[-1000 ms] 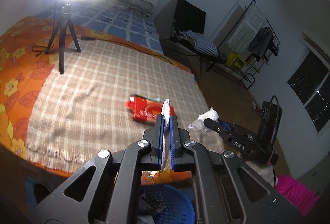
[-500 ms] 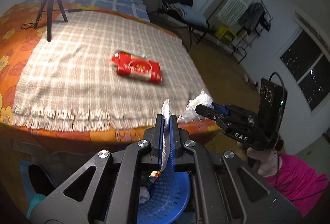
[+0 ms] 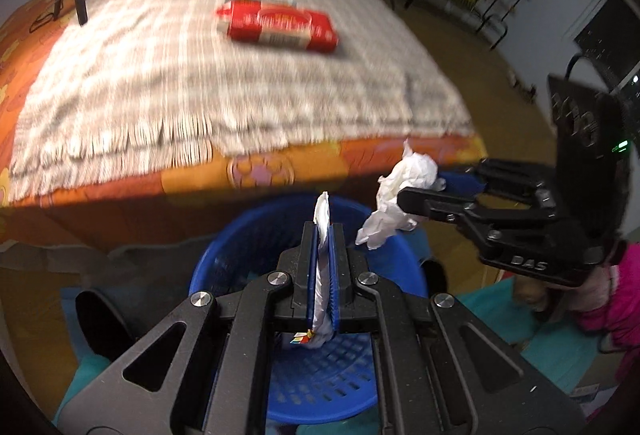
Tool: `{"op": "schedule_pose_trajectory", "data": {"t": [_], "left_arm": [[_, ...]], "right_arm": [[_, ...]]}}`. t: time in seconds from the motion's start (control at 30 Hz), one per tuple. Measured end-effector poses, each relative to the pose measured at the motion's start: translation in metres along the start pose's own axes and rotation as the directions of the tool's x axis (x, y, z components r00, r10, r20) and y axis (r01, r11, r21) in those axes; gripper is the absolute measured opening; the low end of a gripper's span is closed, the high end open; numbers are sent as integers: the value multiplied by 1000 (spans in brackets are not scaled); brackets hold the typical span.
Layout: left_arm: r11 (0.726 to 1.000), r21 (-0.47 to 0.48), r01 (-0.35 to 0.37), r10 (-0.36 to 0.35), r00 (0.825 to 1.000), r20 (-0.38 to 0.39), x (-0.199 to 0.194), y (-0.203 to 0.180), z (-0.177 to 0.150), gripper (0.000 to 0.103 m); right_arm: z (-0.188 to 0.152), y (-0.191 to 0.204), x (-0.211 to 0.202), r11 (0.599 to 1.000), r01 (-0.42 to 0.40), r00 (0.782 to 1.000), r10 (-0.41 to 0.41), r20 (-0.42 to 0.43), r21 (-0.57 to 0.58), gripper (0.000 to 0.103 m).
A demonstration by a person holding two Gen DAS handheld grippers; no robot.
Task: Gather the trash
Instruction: 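Carry plastic bag and tissue to the blue basket and release both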
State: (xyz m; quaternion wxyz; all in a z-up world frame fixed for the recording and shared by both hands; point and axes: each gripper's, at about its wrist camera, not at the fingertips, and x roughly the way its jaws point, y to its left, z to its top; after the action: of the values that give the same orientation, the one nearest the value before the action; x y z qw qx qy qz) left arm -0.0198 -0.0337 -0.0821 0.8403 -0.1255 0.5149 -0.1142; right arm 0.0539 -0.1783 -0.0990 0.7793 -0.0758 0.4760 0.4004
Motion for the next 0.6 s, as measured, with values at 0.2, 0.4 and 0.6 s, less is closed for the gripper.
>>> {"op": "schedule_pose_trajectory", "data": {"t": [0.2, 0.4, 0.6], "left_arm": [[998, 29, -51, 52, 997, -63, 20, 1, -17, 3], [996, 45, -80, 83, 993, -84, 27, 0, -21, 3], [995, 37, -98, 102, 988, -114, 32, 4, -22, 3]], "right_arm": [[-15, 6, 12, 1000, -13, 998, 13, -56, -9, 22], [-24, 7, 23, 1000, -19, 995, 19, -96, -1, 22], [-34, 6, 31, 1000, -25, 990, 28, -139, 18, 25]]}}
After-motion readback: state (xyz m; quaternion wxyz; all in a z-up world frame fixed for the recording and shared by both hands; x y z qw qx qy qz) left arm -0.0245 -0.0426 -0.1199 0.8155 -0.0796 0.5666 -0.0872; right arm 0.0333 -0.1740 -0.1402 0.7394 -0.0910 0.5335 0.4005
